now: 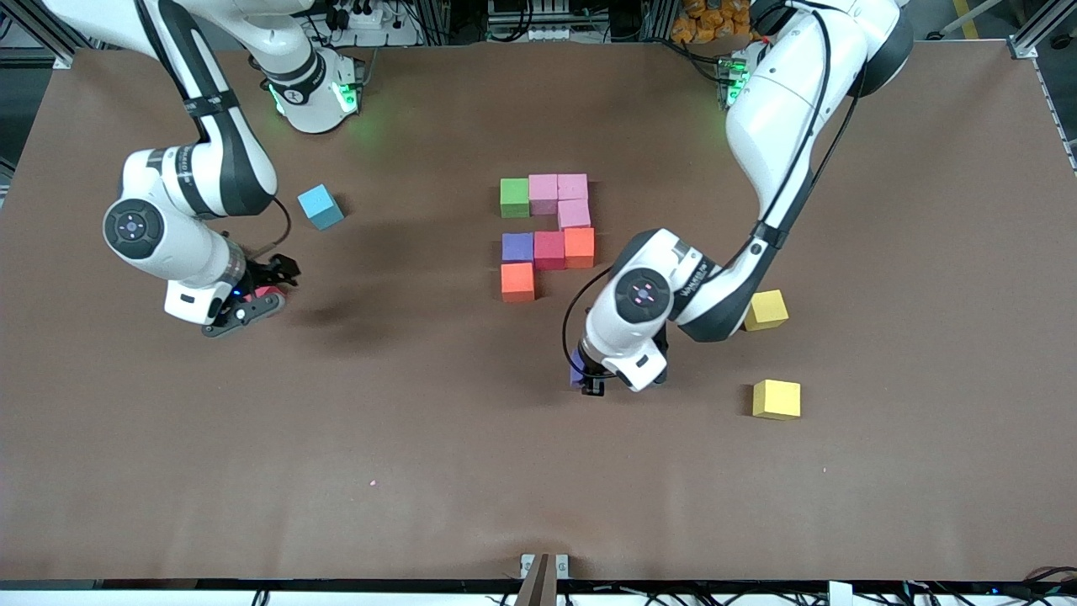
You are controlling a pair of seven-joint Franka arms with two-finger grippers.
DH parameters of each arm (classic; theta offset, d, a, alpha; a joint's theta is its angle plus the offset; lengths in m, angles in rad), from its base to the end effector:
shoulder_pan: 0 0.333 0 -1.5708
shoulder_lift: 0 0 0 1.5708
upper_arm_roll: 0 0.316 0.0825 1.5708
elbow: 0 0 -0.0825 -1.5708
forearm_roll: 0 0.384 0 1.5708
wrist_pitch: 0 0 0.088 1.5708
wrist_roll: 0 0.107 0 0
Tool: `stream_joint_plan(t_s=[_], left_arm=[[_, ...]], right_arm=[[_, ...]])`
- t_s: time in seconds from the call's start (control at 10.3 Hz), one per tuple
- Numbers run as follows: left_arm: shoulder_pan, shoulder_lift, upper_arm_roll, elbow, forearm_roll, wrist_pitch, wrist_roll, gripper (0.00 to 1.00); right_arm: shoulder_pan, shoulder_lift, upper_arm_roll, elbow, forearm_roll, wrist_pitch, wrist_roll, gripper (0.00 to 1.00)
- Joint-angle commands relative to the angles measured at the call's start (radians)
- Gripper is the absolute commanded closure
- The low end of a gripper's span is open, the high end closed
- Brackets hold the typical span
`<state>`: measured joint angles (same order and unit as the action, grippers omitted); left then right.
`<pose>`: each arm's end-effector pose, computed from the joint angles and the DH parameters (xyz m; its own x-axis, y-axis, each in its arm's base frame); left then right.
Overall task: Form number 2 with 11 blocks
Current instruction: 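Reach the right gripper to the pink cube while the left gripper carries purple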
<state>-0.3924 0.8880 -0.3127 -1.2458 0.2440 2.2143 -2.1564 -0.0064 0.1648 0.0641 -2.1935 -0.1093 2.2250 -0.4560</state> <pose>0.6278 -0.4373 0.2535 0.1334 0.9867 -0.0923 0.9884 -0.1258 0.0846 0.5351 0.0274 0.2998 0.8238 0.5466 -0.1500 0.5529 -0.8332 0.0005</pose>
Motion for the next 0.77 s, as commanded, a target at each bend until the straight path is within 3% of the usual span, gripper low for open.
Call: stream_joint_plan(t_s=[0.0, 0.19, 0.68], left_arm=[[-0.066, -0.020, 0.007, -0.015, 0.074, -0.010, 0.062, 0.82], [-0.082, -0.020, -0.014, -0.011, 0.066, -0.008, 0.197, 0.82], [-0.083, -0.011, -0.089, -0.009, 0.057, -0.001, 0.602, 0.84]], right_arm=[[-0.050, -0.039, 0.017, -0.077, -0.067, 0.054, -0.192, 0.00], [-0.111, -0.028, 0.017, -0.155, -0.070, 0.169, -0.376, 0.00], [-0.161, 0.022, 0.017, -0.186, -0.070, 0.231, -0.553, 0.00]])
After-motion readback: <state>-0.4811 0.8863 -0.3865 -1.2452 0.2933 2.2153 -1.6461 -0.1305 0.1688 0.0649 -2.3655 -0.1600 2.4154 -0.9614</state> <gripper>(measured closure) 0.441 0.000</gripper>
